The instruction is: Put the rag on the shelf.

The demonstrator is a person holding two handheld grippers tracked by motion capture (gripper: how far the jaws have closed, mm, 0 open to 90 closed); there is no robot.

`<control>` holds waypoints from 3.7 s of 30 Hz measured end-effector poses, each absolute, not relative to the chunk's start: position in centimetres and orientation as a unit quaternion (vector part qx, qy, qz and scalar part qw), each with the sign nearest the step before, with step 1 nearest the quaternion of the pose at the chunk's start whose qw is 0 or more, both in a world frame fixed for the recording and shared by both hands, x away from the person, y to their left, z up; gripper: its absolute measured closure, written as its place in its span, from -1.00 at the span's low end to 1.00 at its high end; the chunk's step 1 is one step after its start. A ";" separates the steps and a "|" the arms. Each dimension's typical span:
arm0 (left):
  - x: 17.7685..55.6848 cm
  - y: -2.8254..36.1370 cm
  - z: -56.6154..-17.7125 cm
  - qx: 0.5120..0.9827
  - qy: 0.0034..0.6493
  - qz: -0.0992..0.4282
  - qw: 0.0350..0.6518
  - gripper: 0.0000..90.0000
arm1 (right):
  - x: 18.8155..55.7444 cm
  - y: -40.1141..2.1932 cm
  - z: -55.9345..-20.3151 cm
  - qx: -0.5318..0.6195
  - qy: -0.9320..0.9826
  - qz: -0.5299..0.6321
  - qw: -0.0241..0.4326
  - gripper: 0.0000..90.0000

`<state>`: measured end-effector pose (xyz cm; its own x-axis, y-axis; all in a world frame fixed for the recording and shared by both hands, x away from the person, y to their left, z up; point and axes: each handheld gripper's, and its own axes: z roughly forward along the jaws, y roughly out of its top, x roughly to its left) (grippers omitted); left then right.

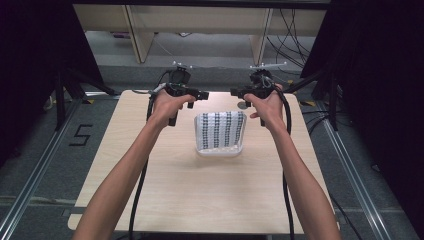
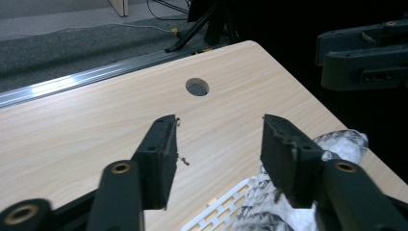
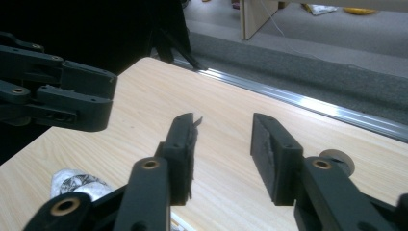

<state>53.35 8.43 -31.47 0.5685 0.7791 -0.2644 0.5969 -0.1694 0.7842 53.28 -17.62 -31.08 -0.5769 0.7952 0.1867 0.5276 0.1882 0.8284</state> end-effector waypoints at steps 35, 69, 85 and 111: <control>48.3 9.4 -31.6 0.768 0.429 0.109 0.463 -0.27 | 48.3 -18.8 -31.2 0.415 0.766 0.465 0.159 -0.17; 42.0 10.5 -33.3 0.769 0.395 0.102 0.492 -0.64 | 43.2 -19.0 -32.8 0.390 0.781 0.461 0.161 -0.46; 39.8 11.2 -34.8 0.769 0.384 0.094 0.503 -0.64 | 41.6 -18.9 -34.2 0.386 0.783 0.464 0.148 -0.49; 37.0 11.7 -38.2 0.774 0.381 0.098 0.496 -0.64 | 39.6 -19.3 -37.0 0.375 0.791 0.464 0.136 -0.53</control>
<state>37.03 11.67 -38.20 0.6908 0.6866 -0.2266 0.4930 -0.2180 0.8423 39.62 -19.29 -36.97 -0.6818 0.7193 0.1336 0.4672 0.2876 0.8360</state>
